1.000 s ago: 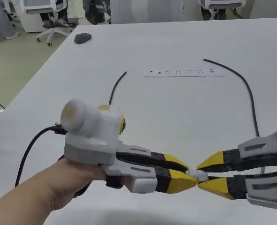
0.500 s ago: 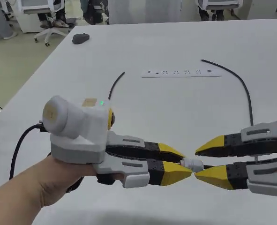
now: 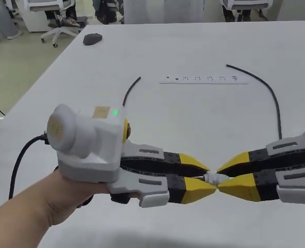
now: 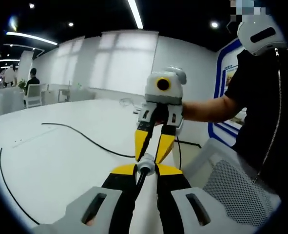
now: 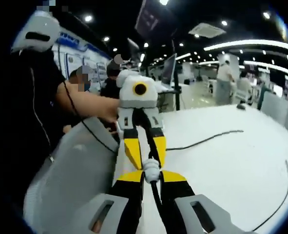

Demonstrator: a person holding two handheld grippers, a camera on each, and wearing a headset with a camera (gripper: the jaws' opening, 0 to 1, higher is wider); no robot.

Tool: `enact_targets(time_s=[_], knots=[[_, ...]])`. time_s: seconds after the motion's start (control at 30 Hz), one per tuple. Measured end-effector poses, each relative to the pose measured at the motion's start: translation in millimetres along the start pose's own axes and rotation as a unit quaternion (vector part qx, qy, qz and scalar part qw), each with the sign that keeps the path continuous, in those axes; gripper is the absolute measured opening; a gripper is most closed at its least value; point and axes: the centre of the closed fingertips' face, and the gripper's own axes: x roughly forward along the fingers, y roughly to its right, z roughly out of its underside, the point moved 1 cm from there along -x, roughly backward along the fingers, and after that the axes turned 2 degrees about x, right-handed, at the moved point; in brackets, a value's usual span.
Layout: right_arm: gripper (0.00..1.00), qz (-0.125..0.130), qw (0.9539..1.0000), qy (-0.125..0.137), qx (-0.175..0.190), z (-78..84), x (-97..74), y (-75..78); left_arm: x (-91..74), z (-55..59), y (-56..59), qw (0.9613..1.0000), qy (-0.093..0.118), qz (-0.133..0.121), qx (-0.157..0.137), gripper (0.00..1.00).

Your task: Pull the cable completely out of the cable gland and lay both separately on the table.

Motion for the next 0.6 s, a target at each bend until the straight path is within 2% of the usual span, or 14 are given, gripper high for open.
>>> enact_targets(time_s=[0.03, 0.07, 0.1, 0.13, 0.2, 0.27, 0.33, 0.37, 0.4, 0.43, 0.53, 0.6], knots=[[0.07, 0.01, 0.9993, 0.001, -0.036, -1.0, 0.1, 0.0, -0.2, -0.9, -1.7, 0.9999, 0.003, -0.002, -0.011, 0.14], [0.07, 0.02, 0.9978, -0.007, -0.064, 0.3, 1.0, -0.7, -0.4, -0.2, -3.2, 0.9994, 0.001, -0.001, -0.035, 0.14], [0.07, 0.028, 0.9965, -0.012, -0.078, 1.2, 1.3, -0.9, -0.1, 0.5, -4.6, 0.9984, 0.0, -0.004, -0.056, 0.14], [0.07, 0.037, 0.9934, -0.017, -0.107, 1.4, 2.2, -1.4, -0.1, 2.0, -5.9, 0.9957, -0.005, -0.005, -0.092, 0.14], [0.07, 0.046, 0.9922, -0.022, -0.114, 3.5, 3.2, -1.8, 0.3, 2.0, -7.7, 0.9963, -0.003, -0.005, -0.085, 0.14], [0.08, 0.044, 0.9947, -0.019, -0.09, 4.8, 3.0, -1.6, 1.4, 3.3, -4.5, 0.9974, -0.006, -0.005, -0.071, 0.14], [0.08, 0.042, 0.9985, -0.021, -0.027, 8.2, 1.7, -0.4, 3.0, 4.4, -3.1, 0.9986, -0.008, -0.006, -0.052, 0.14], [0.09, 0.041, 0.9983, -0.04, 0.009, 14.8, -0.6, 1.2, 3.4, 5.6, -3.7, 0.9989, -0.011, -0.009, -0.044, 0.14], [0.09, 0.044, 0.9976, -0.053, 0.008, 18.8, -2.3, 3.5, 3.4, 7.3, -4.6, 0.9992, -0.015, -0.012, -0.037, 0.14], [0.08, 0.047, 0.9966, -0.06, -0.032, 21.8, -4.5, 7.0, 3.1, 8.0, -5.3, 0.9991, -0.017, -0.013, -0.037, 0.14], [0.08, 0.056, 0.9954, -0.076, -0.019, 31.5, -7.0, 11.4, 2.1, 8.2, -8.0, 0.9987, -0.012, -0.017, -0.047, 0.14], [0.03, 0.051, 0.9954, -0.076, -0.026, 32.1, -7.7, 10.0, 2.5, 9.6, -7.7, 0.9988, -0.015, -0.021, -0.042, 0.14]])
